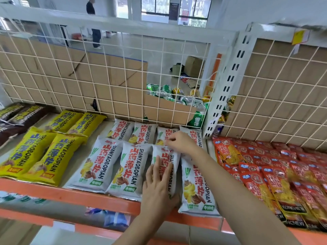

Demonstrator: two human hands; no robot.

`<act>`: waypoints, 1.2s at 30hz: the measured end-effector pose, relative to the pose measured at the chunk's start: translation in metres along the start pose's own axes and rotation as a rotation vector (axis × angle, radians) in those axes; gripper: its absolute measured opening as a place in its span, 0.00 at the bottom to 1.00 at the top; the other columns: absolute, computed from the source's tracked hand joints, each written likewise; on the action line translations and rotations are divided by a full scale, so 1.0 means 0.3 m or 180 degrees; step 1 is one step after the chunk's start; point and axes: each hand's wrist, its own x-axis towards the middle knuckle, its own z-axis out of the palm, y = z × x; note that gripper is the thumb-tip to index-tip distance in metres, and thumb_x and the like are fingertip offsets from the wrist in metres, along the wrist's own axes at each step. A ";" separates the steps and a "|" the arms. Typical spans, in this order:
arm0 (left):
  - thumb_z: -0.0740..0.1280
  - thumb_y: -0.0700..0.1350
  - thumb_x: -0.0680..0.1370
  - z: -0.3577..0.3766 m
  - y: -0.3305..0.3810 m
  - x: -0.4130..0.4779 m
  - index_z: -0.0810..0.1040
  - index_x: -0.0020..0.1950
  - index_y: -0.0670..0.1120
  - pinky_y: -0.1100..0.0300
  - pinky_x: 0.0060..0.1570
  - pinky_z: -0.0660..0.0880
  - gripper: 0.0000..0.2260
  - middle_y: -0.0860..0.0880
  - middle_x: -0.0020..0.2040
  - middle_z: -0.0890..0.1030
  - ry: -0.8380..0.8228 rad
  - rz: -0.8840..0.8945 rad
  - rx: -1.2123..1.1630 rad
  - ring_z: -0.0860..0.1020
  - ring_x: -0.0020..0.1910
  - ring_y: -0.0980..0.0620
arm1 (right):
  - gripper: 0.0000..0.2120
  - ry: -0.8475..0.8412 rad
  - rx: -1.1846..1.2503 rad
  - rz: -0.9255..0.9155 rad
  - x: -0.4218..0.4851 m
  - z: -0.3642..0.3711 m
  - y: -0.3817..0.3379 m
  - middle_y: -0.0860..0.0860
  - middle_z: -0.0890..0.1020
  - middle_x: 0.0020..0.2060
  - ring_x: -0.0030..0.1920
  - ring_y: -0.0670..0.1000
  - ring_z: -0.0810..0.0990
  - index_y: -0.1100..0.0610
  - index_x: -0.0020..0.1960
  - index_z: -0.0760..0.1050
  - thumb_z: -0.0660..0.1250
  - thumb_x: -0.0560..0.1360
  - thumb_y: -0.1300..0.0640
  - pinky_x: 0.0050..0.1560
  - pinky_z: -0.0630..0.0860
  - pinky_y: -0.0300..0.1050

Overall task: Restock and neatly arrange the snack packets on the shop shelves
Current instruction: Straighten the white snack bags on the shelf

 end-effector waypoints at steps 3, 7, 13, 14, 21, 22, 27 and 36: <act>0.56 0.63 0.63 -0.007 0.006 0.001 0.69 0.68 0.52 0.47 0.48 0.77 0.35 0.43 0.70 0.65 -0.0011 -0.0070 -0.0013 0.64 0.63 0.42 | 0.20 -0.0357 -0.0328 -0.0043 0.031 0.014 -0.046 0.50 0.69 0.26 0.29 0.49 0.69 0.55 0.29 0.69 0.63 0.76 0.47 0.31 0.61 0.43; 0.57 0.63 0.63 -0.013 0.009 -0.001 0.69 0.68 0.52 0.47 0.47 0.77 0.35 0.43 0.70 0.66 0.0005 -0.0115 -0.0045 0.66 0.63 0.42 | 0.21 -0.0448 -0.0234 0.0050 0.063 0.032 -0.064 0.49 0.68 0.24 0.27 0.49 0.67 0.53 0.26 0.66 0.65 0.75 0.49 0.33 0.63 0.43; 0.75 0.63 0.52 -0.003 0.009 0.002 0.66 0.70 0.55 0.48 0.42 0.78 0.48 0.43 0.68 0.68 -0.0103 -0.0158 0.0095 0.68 0.60 0.42 | 0.20 -0.0068 -0.0347 0.0378 0.067 0.044 -0.059 0.50 0.65 0.24 0.28 0.50 0.65 0.55 0.28 0.62 0.65 0.75 0.51 0.31 0.59 0.43; 0.75 0.63 0.51 -0.002 0.009 0.003 0.66 0.70 0.55 0.47 0.42 0.79 0.48 0.43 0.68 0.68 -0.0114 -0.0176 0.0098 0.66 0.60 0.42 | 0.20 -0.0030 -0.0406 0.0392 0.068 0.050 -0.061 0.50 0.67 0.25 0.28 0.50 0.66 0.55 0.28 0.63 0.64 0.75 0.51 0.30 0.60 0.43; 0.74 0.63 0.51 -0.009 0.012 -0.009 0.67 0.70 0.53 0.48 0.41 0.79 0.48 0.43 0.69 0.67 -0.0272 -0.0258 0.0087 0.73 0.57 0.41 | 0.18 0.0047 -0.0437 0.0329 0.068 0.069 -0.068 0.50 0.70 0.23 0.28 0.50 0.69 0.54 0.28 0.66 0.65 0.74 0.51 0.29 0.63 0.41; 0.74 0.63 0.51 -0.011 0.012 -0.011 0.68 0.69 0.53 0.48 0.41 0.79 0.48 0.43 0.69 0.68 -0.0306 -0.0270 0.0116 0.75 0.56 0.41 | 0.19 0.0049 -0.0440 0.0293 0.067 0.069 -0.068 0.50 0.70 0.23 0.27 0.50 0.69 0.54 0.27 0.66 0.65 0.74 0.51 0.29 0.63 0.41; 0.70 0.63 0.53 -0.003 0.007 -0.013 0.67 0.70 0.52 0.47 0.44 0.78 0.45 0.43 0.71 0.62 -0.0297 -0.0317 -0.0078 0.68 0.61 0.40 | 0.21 0.0080 -0.0335 0.0088 0.054 0.069 -0.061 0.50 0.67 0.23 0.27 0.51 0.67 0.54 0.26 0.65 0.64 0.75 0.51 0.31 0.63 0.42; 0.54 0.57 0.73 -0.045 0.007 0.046 0.70 0.69 0.41 0.52 0.69 0.61 0.30 0.41 0.68 0.72 -0.0230 -0.0034 -0.0208 0.69 0.68 0.42 | 0.10 0.0651 -0.0028 -0.0153 -0.038 0.030 0.006 0.51 0.82 0.51 0.51 0.52 0.78 0.55 0.54 0.79 0.62 0.77 0.54 0.54 0.75 0.48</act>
